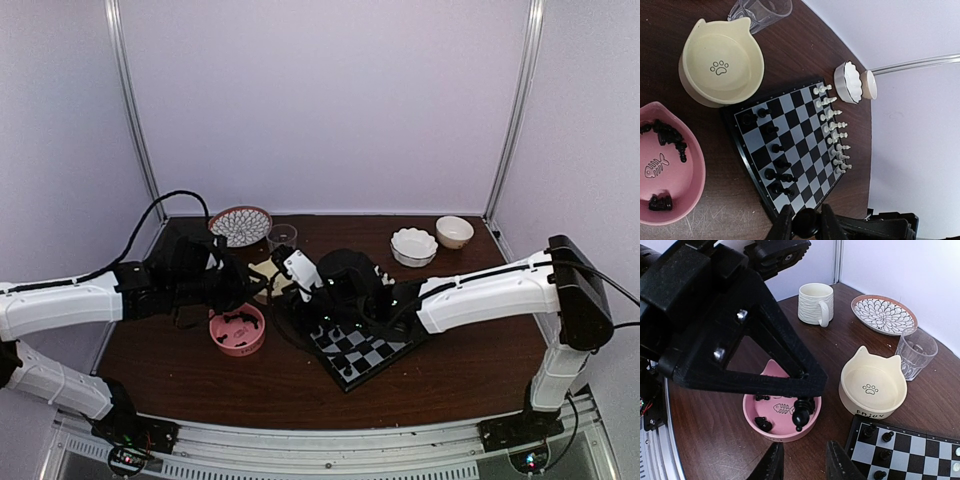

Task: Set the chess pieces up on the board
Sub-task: Pass from the left arm to the right

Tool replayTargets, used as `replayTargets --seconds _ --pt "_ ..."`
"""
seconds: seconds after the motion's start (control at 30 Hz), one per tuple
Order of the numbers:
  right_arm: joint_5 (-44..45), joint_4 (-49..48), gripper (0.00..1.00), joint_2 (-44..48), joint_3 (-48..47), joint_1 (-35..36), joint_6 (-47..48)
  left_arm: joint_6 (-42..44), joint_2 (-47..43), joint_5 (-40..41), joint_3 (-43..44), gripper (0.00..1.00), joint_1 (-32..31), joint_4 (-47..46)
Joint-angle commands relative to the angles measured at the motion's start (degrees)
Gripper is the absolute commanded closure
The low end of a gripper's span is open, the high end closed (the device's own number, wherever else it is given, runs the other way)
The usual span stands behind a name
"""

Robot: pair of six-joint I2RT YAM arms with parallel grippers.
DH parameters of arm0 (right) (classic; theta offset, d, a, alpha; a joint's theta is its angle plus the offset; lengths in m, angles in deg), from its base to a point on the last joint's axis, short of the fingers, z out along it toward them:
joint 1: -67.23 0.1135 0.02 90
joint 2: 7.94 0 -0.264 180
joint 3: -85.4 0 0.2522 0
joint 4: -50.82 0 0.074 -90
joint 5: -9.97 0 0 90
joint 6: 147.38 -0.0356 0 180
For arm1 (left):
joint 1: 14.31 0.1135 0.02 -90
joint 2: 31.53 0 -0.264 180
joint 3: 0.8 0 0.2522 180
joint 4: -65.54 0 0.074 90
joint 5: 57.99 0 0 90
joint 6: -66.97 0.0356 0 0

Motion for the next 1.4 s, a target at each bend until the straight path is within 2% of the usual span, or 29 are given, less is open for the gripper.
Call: replayTargets --seconds 0.0,0.7,1.03,1.2,1.37 --pt "2.2 -0.6 0.7 -1.2 -2.3 0.4 0.0 0.0 -1.4 0.3 -1.1 0.84 -0.3 -1.5" --pt "1.0 -1.0 0.75 -4.0 -5.5 0.4 -0.3 0.3 -1.9 -0.2 -1.7 0.84 -0.3 -1.5" --pt "0.9 -0.4 0.98 -4.5 -6.6 0.4 -0.8 0.1 -1.4 -0.7 -1.8 0.83 -0.3 -1.5" --pt "1.0 0.5 1.0 -3.3 -5.4 0.3 -0.8 1.4 -2.5 1.4 -1.7 0.66 -0.2 -0.1" --pt "-1.5 5.0 1.0 -0.8 -4.8 -0.4 -1.2 7.0 -5.3 4.7 0.7 0.57 0.6 6.6"
